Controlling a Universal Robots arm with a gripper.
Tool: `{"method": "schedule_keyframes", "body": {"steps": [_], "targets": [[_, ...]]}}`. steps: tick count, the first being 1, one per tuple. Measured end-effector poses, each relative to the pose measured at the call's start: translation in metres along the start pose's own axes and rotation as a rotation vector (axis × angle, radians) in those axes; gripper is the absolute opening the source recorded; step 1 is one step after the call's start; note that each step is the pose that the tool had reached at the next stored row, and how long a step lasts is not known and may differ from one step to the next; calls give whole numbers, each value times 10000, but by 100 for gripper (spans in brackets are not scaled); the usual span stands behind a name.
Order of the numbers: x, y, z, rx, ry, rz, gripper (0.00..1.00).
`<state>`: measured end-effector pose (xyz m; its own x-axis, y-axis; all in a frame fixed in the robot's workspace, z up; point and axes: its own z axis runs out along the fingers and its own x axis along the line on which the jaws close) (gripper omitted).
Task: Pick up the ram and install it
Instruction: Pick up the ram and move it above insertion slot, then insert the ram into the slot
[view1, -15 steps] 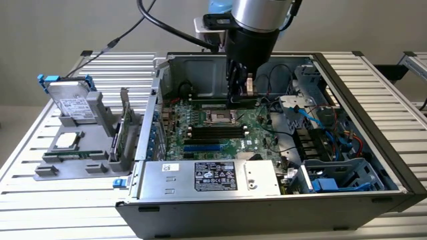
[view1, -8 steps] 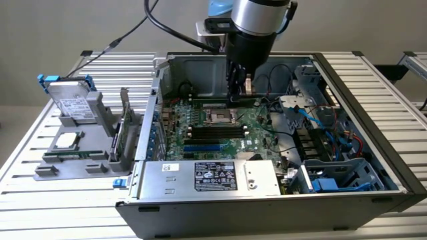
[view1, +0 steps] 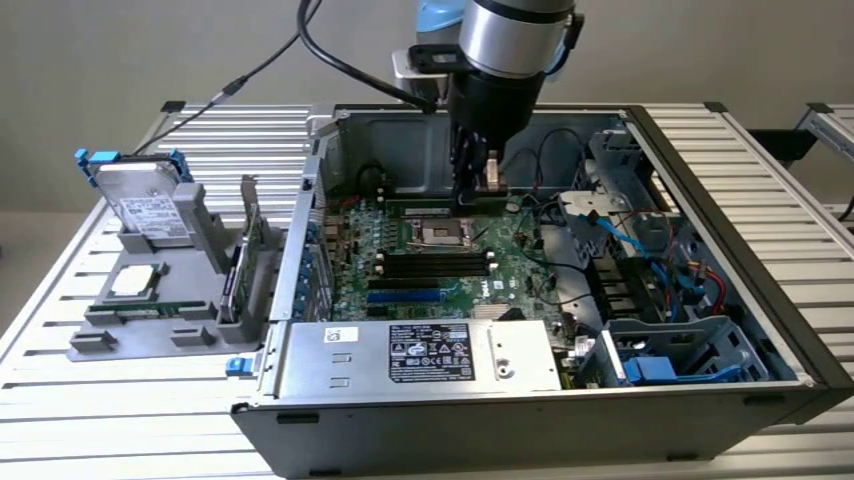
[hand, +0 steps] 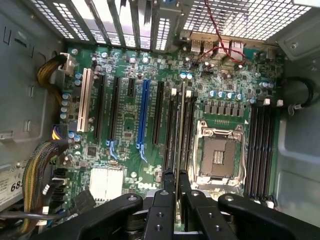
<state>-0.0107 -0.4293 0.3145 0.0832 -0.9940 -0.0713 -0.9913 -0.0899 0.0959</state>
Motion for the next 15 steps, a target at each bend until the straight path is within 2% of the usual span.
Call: {"method": "schedule_keyframes", "body": {"steps": [3, 5, 7, 8, 12, 15], "targets": [[-25, -5, 29, -31, 136, 15, 14], [-63, -13, 72, -39, 190, 21, 14], [-168, -28, 221, -40, 208, 42, 14], [-181, -24, 251, -41, 218, 43, 14], [-203, 21, 319, -16, 243, 64, 14], [-208, 44, 358, 37, 245, 112, 14]]}}
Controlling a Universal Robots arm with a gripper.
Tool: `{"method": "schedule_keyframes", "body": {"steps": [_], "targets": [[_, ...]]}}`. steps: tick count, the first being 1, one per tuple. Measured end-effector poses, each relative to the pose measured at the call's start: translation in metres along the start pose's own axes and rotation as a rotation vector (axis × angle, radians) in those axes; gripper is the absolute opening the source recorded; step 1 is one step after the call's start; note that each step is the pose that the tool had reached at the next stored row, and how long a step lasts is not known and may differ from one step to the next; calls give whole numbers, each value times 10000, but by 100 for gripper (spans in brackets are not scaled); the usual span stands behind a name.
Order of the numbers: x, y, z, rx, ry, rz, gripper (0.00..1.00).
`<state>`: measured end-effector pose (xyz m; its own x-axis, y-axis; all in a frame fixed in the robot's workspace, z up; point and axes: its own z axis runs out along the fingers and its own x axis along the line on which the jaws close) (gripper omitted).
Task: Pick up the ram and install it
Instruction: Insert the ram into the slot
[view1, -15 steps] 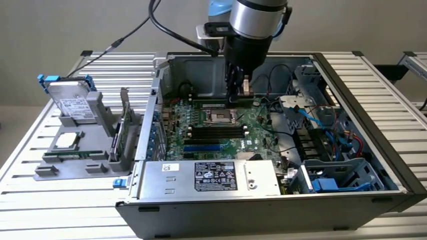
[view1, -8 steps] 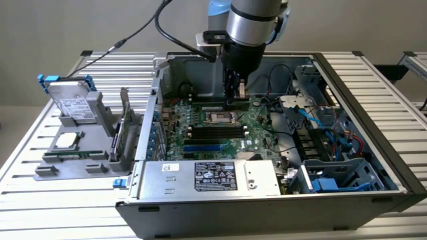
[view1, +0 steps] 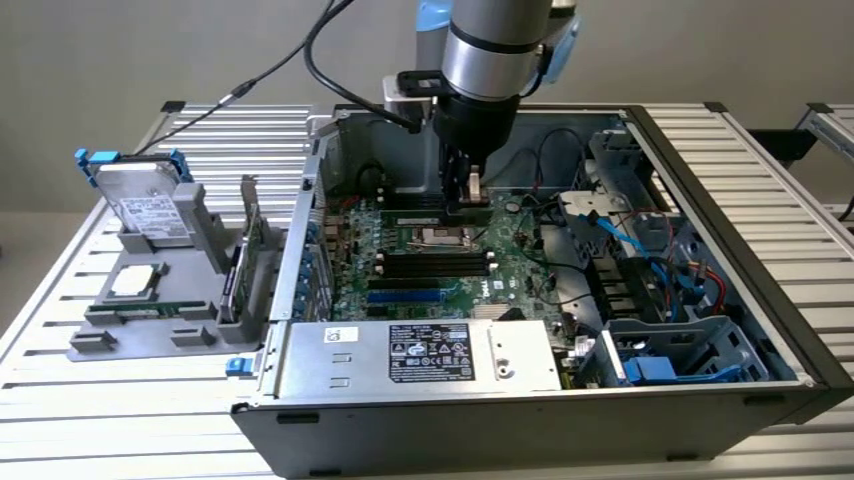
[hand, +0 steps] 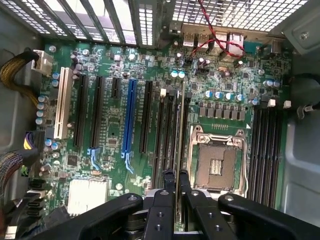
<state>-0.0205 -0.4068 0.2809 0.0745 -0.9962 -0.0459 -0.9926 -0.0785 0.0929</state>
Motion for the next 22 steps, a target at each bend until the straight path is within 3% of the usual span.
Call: {"method": "schedule_keyframes", "body": {"steps": [7, 10, 22], "targets": [[1, 10, 75, 183, 19, 111, 14], [3, 7, 118, 225, 27, 138, 14], [12, -8, 327, 248, 81, 209, 14]]}}
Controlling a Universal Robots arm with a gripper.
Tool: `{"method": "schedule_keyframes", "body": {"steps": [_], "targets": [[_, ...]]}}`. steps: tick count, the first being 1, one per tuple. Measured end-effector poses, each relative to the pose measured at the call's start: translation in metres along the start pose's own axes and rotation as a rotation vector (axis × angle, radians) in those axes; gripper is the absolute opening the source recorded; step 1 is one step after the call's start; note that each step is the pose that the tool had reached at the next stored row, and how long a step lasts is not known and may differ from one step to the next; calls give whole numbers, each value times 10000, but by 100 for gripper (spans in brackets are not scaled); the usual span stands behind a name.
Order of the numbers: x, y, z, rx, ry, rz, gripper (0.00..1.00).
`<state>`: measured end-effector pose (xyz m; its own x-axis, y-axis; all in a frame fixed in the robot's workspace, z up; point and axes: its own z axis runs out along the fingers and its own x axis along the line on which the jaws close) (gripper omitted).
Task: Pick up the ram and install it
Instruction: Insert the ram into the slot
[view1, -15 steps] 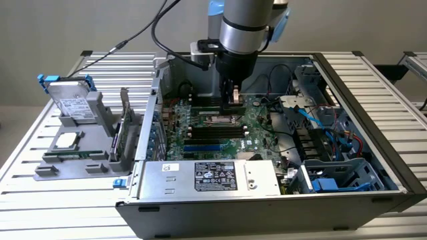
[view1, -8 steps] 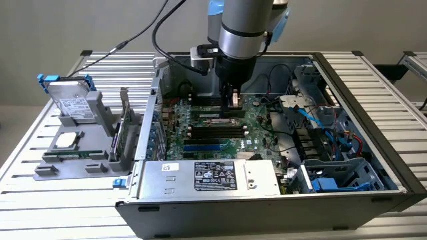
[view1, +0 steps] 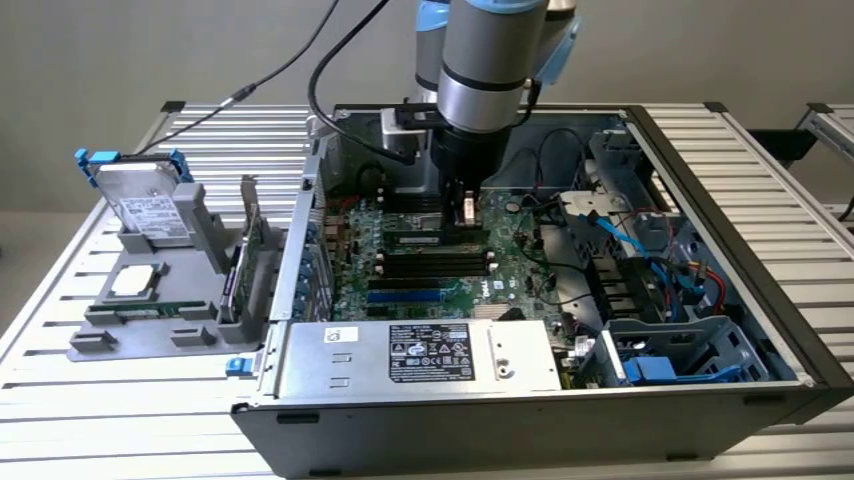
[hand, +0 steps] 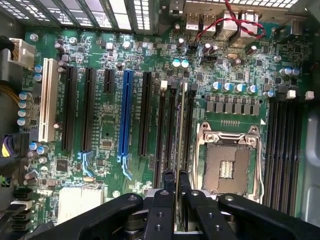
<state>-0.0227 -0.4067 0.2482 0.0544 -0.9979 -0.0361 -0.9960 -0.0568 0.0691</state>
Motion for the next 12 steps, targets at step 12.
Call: {"method": "schedule_keyframes", "body": {"steps": [12], "targets": [[6, -9, 156, -7, 104, 21, 14]]}}
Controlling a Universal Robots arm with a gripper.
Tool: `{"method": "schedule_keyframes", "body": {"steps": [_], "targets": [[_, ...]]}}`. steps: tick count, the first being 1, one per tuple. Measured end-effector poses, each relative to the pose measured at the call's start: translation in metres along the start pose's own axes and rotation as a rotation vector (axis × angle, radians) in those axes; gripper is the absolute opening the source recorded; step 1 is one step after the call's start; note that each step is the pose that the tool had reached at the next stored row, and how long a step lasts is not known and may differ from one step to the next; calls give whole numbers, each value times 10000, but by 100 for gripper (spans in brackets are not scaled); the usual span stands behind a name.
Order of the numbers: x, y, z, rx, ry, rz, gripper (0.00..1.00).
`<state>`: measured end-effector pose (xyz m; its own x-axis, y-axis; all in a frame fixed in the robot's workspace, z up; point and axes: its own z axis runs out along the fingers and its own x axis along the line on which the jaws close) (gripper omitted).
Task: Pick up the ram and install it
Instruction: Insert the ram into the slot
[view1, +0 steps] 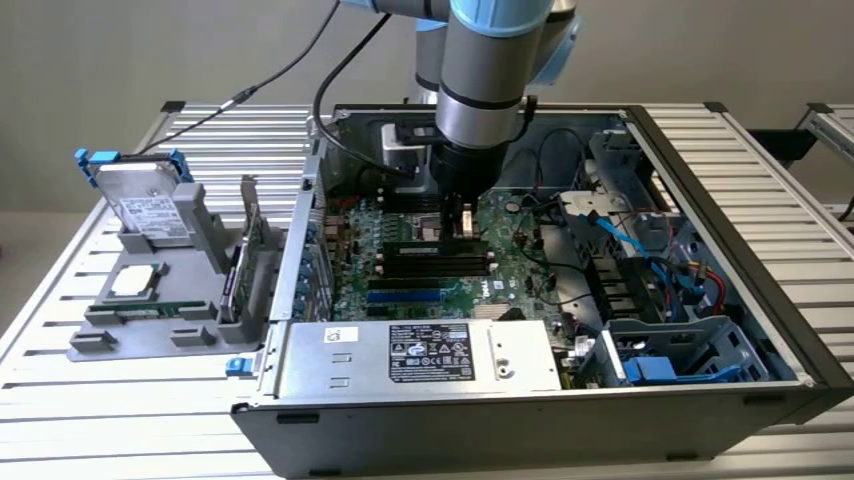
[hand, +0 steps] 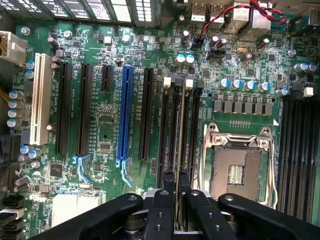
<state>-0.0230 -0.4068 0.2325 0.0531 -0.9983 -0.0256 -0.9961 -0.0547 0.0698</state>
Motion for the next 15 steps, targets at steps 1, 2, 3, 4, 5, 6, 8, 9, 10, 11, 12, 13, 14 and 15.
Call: {"method": "schedule_keyframes", "body": {"steps": [1, 2, 3, 4, 5, 6, 8, 9, 10, 11, 12, 13, 14, 15], "targets": [[0, 0, 2, 1, -2, 0, 14], [-1, 0, 3, 2, -4, 0, 14], [0, 0, 3, 1, -3, 0, 14], [0, 0, 4, 2, -4, -1, 14], [1, -1, 5, 2, -4, 1, 14], [2, -1, 7, 3, -5, 1, 14], [7, -2, 9, 2, -4, 0, 14], [9, -2, 12, 2, -4, 0, 14], [12, -2, 15, 2, -2, 1, 14], [16, -2, 17, 1, 2, 0, 14], [20, -2, 19, 1, 4, 1, 14], [25, -2, 20, 0, 8, 0, 14], [28, -3, 23, 1, 10, 1, 14], [31, -3, 27, 2, 14, 2, 14]]}}
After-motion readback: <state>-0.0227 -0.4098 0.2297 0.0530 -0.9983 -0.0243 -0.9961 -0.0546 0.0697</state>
